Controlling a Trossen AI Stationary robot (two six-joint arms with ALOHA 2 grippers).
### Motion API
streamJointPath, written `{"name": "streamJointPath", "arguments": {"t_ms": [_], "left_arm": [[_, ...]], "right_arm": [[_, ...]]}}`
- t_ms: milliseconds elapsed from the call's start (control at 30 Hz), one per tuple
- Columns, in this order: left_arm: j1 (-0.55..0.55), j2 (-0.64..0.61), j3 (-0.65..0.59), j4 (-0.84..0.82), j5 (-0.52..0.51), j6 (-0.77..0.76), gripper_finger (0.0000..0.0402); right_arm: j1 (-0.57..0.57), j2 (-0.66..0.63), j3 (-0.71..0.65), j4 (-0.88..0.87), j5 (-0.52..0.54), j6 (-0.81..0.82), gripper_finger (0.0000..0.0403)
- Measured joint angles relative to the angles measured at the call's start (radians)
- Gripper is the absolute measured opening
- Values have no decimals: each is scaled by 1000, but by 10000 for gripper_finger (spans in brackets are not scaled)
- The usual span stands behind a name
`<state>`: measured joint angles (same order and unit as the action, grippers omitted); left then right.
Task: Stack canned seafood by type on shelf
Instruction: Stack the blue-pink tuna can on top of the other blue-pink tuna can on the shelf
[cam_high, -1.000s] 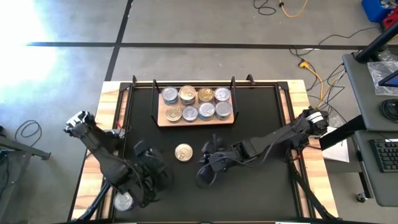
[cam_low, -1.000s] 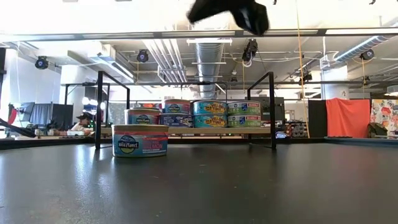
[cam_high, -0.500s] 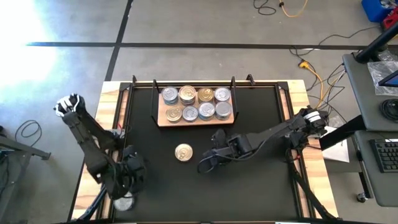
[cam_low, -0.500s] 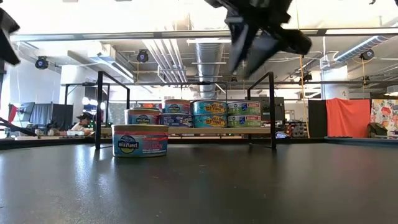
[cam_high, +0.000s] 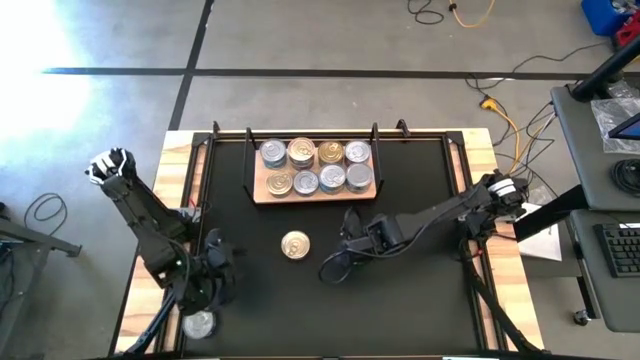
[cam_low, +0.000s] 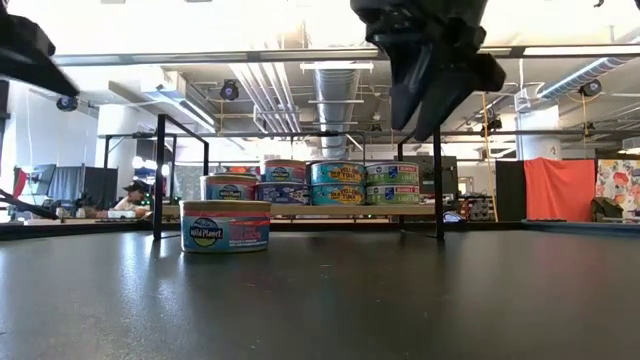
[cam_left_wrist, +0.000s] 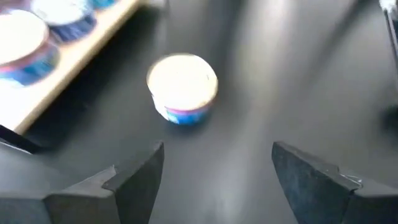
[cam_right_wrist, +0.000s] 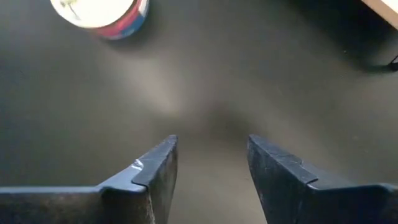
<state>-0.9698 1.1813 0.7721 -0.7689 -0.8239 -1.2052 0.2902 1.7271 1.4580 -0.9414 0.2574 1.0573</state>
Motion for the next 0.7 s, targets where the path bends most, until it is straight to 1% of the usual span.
{"name": "streamJointPath", "arguments": {"t_ms": [67, 167, 333, 433, 533, 600, 700], "left_arm": [[12, 8, -3, -2, -62, -24, 283], [36, 23, -7, -4, -102, -34, 283], [72, 64, -5, -2, -106, 37, 283], [75, 91, -2, 15, -109, 39, 283], [73, 113, -1, 71, -108, 39, 283], [72, 121, 0, 93, -94, 44, 283], [67, 136, 18, 101, -58, 44, 283]], "right_arm": [[0, 3, -8, -1, -4, -16, 185], [0, 6, -14, -2, -4, -46, 184], [0, 6, -18, -1, -3, -107, 183], [-3, 6, -18, 0, -3, -131, 186], [-5, 6, -19, 0, -4, -141, 187], [-8, 6, -18, 0, -5, -142, 187], [-10, 6, -19, 3, -44, -141, 187]]}}
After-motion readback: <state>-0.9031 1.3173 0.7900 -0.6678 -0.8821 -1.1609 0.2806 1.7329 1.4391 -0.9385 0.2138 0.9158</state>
